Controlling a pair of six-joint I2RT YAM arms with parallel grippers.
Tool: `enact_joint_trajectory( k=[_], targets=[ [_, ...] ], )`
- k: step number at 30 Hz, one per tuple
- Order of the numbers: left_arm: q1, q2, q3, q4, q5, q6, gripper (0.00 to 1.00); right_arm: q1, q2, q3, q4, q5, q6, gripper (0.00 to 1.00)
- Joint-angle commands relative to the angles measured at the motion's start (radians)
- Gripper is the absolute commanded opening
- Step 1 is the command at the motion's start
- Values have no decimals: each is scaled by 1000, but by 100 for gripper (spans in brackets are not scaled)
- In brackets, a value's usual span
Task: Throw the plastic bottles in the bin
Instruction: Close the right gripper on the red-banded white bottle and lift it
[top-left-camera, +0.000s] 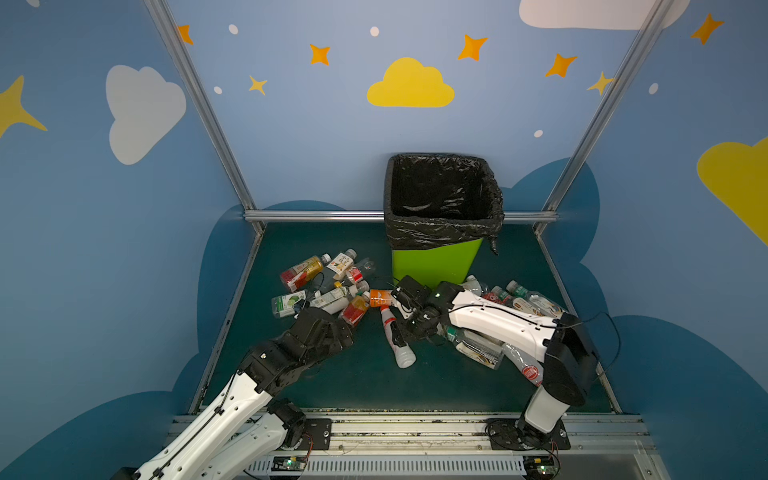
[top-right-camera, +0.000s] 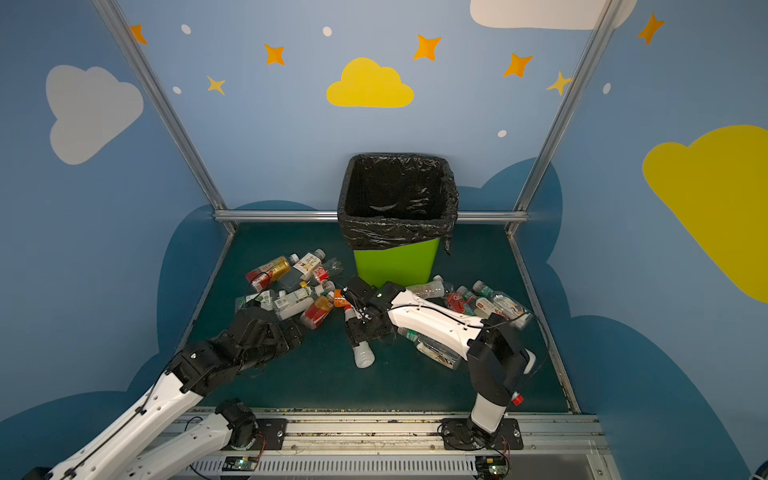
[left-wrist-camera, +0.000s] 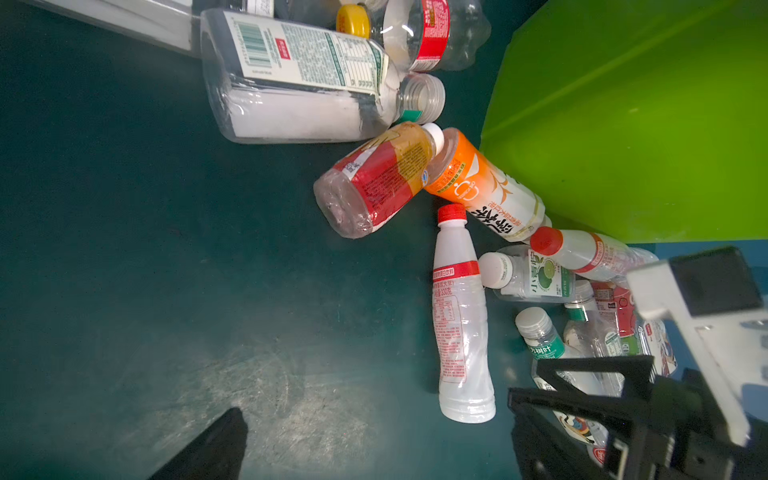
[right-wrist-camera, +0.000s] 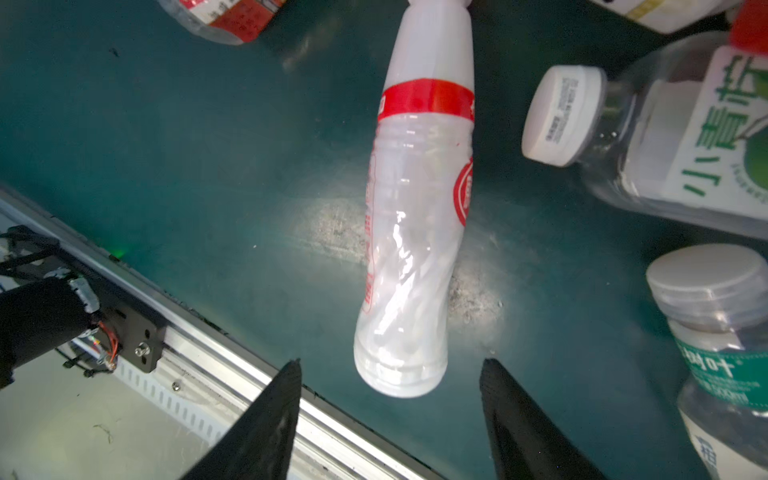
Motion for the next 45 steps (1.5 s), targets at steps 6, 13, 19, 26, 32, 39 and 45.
enact_joint_trajectory(
  k=[6, 13, 19, 26, 32, 39, 45],
  targets=[
    [18, -55, 8, -60, -27, 40, 100, 16, 189, 146, -73, 90, -48, 74],
    [32, -71, 42, -123, -37, 67, 100, 22, 288, 237, -116, 133, -74, 73],
    [39, -112, 32, -143, -46, 66, 100, 23, 351, 279, -132, 144, -83, 72],
    [47, -153, 35, -186, -68, 65, 100, 29, 386, 309, -149, 136, -93, 55],
    [53, -166, 36, -195, -81, 69, 100, 53, 291, 269, -156, 150, -91, 44],
    [59, -130, 42, -165, -74, 86, 100, 110, 120, 228, -200, 131, -75, 43],
    [64, -85, 58, -144, -60, 98, 100, 181, -6, 261, -224, 100, -116, 42]
  ],
)
